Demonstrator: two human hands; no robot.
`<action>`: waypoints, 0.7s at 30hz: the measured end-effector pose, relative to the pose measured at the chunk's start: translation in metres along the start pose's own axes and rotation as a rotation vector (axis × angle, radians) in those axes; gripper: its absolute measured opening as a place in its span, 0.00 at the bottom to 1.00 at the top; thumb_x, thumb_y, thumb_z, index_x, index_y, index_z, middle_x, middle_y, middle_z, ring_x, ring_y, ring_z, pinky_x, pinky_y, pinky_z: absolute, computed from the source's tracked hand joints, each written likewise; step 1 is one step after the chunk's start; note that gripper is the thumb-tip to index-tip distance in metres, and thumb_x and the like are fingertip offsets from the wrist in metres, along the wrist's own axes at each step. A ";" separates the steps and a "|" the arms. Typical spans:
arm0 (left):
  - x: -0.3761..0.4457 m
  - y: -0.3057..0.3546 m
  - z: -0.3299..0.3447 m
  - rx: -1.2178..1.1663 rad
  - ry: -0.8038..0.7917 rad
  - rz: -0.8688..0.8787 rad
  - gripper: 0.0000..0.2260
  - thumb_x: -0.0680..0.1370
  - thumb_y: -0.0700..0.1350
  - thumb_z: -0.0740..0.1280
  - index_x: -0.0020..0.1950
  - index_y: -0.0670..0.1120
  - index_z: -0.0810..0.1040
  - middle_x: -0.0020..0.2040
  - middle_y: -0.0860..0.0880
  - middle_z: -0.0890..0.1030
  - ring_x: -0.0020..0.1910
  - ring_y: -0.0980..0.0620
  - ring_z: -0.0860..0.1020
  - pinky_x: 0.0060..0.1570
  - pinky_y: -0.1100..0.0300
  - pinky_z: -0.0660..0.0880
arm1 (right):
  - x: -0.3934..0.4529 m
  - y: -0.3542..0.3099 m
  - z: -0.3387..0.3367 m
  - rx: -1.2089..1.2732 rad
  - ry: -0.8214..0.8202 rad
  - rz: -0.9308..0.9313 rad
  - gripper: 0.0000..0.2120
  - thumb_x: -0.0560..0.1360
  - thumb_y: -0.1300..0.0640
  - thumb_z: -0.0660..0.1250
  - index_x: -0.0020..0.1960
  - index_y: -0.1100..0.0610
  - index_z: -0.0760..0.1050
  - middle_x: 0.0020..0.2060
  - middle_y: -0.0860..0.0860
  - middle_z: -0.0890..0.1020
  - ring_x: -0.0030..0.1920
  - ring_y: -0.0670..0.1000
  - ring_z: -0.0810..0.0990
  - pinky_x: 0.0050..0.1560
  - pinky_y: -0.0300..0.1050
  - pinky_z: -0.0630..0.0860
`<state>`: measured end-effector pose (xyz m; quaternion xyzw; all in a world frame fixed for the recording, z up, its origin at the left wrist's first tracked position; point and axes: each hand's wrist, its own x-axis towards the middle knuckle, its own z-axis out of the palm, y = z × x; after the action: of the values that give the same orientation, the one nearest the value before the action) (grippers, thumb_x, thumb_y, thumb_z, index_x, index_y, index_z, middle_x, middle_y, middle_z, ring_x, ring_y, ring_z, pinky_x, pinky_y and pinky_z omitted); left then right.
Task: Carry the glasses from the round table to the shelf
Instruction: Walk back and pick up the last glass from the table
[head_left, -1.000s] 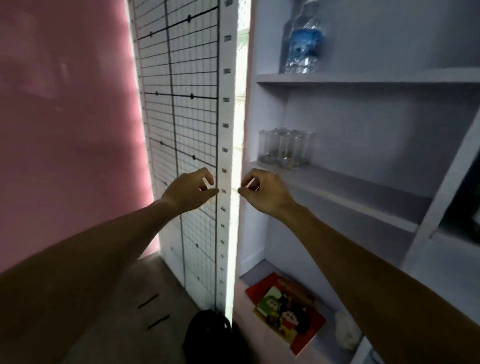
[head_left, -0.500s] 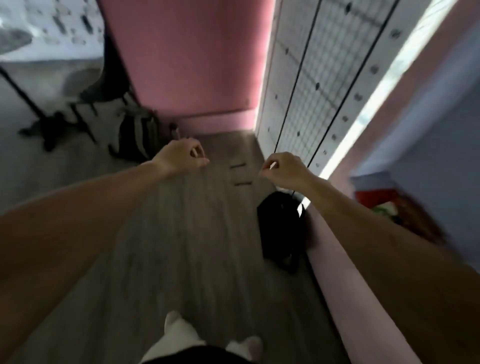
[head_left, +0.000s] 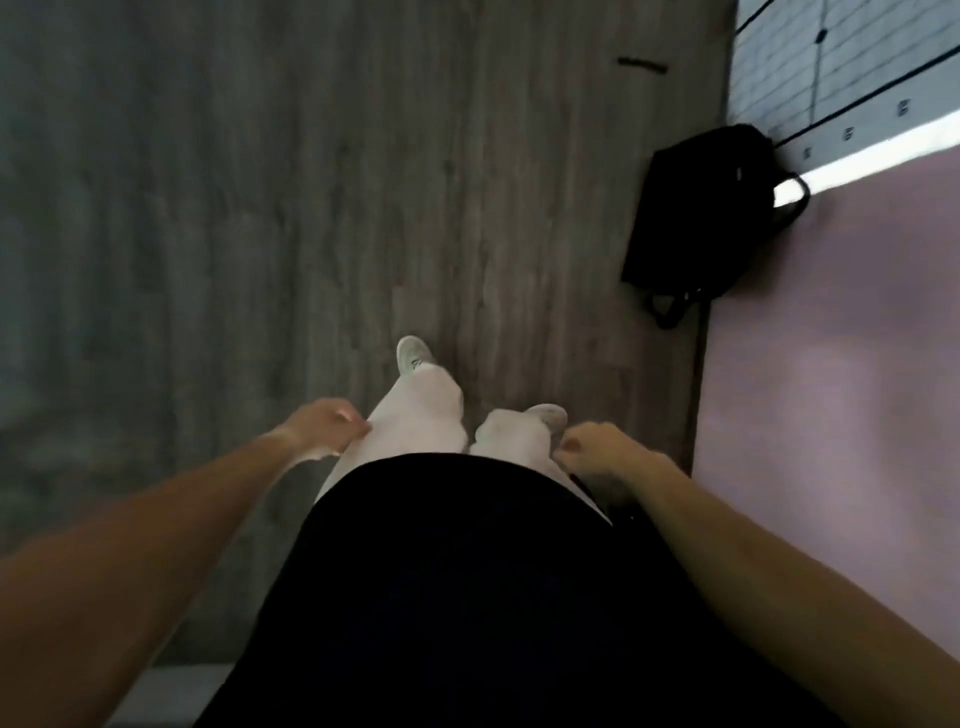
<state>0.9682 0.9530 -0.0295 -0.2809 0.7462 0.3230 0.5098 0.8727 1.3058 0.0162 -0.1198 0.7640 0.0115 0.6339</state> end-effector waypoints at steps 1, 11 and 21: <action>0.003 -0.012 0.002 -0.008 -0.011 0.002 0.11 0.78 0.53 0.67 0.40 0.49 0.80 0.44 0.46 0.84 0.43 0.47 0.82 0.40 0.60 0.73 | 0.002 -0.007 0.001 -0.022 -0.027 0.001 0.17 0.79 0.48 0.58 0.60 0.54 0.78 0.62 0.56 0.80 0.59 0.59 0.78 0.56 0.50 0.73; 0.039 -0.021 -0.091 -0.264 0.112 0.024 0.07 0.78 0.50 0.67 0.42 0.49 0.79 0.34 0.50 0.82 0.30 0.52 0.79 0.22 0.65 0.69 | 0.024 -0.083 -0.137 0.306 0.381 0.080 0.12 0.73 0.50 0.62 0.44 0.53 0.82 0.45 0.49 0.85 0.49 0.54 0.82 0.53 0.47 0.76; 0.073 -0.002 -0.214 -0.418 0.248 0.040 0.08 0.75 0.52 0.68 0.37 0.51 0.79 0.32 0.54 0.83 0.29 0.55 0.81 0.31 0.62 0.72 | 0.092 -0.188 -0.266 0.257 0.296 -0.096 0.09 0.75 0.51 0.65 0.49 0.50 0.82 0.49 0.49 0.85 0.52 0.53 0.80 0.51 0.42 0.72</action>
<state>0.8223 0.7807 -0.0405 -0.4029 0.7252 0.4438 0.3387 0.6376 1.0622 0.0039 -0.0745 0.8375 -0.1342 0.5244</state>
